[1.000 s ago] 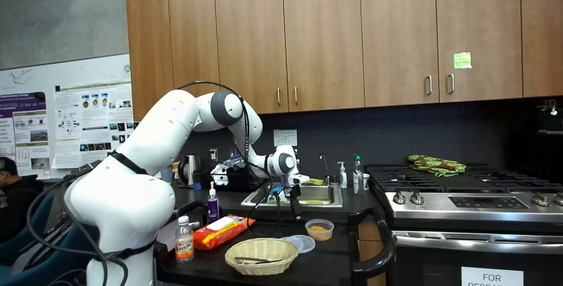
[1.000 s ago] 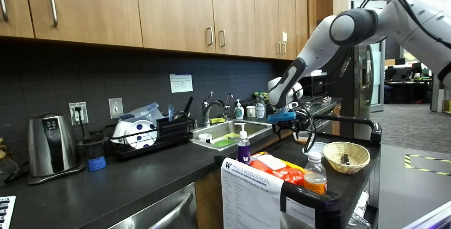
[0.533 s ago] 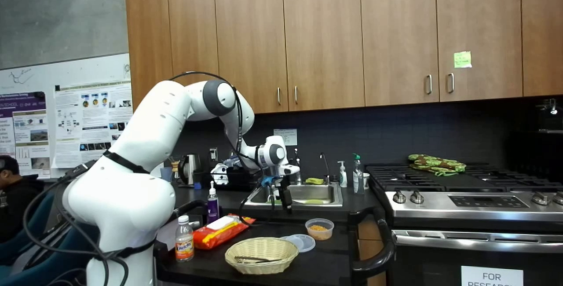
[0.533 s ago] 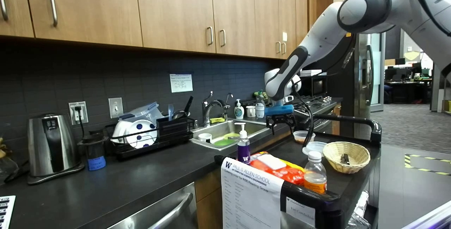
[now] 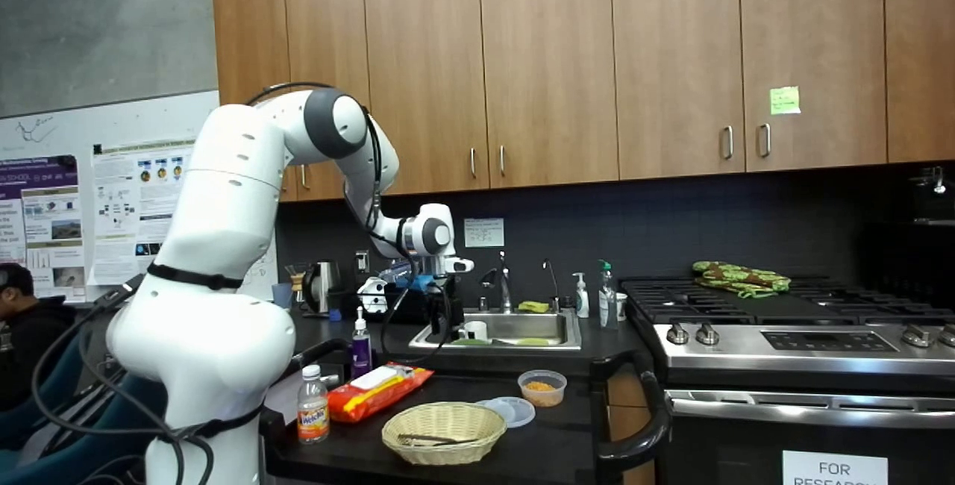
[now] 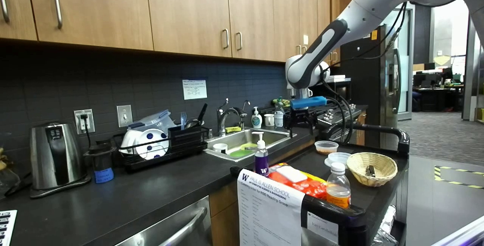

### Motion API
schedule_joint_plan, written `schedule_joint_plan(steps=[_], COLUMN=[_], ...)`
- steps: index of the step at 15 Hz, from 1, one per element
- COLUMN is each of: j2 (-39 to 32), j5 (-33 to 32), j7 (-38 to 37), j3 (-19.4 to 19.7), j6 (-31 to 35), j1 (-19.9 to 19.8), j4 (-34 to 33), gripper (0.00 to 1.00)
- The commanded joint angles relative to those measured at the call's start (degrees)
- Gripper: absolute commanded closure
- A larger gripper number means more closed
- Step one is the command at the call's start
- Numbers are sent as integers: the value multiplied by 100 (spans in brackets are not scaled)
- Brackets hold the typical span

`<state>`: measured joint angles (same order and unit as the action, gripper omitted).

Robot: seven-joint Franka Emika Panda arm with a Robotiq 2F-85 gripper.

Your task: Move the plastic bowl to the right

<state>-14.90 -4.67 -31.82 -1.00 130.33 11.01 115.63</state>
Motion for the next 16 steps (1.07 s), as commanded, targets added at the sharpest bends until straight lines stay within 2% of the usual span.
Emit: schedule_joint_plan(steps=[1, 8, 13, 14, 16], j2=[1018, 2329, 3108, 2654, 2885], j5=[491, 1167, 1266, 1156, 1162], j7=[1150, 2750, 3151, 2962, 3019], j3=[-303, -550, -688, -695, -723], j6=[-231, -908, -1240, -1155, -1170], j1=[-162, -127, -30, -102, -72], j4=[863, 1797, 2399, 2046, 2248], gripper=[0, 0, 0, 0, 0])
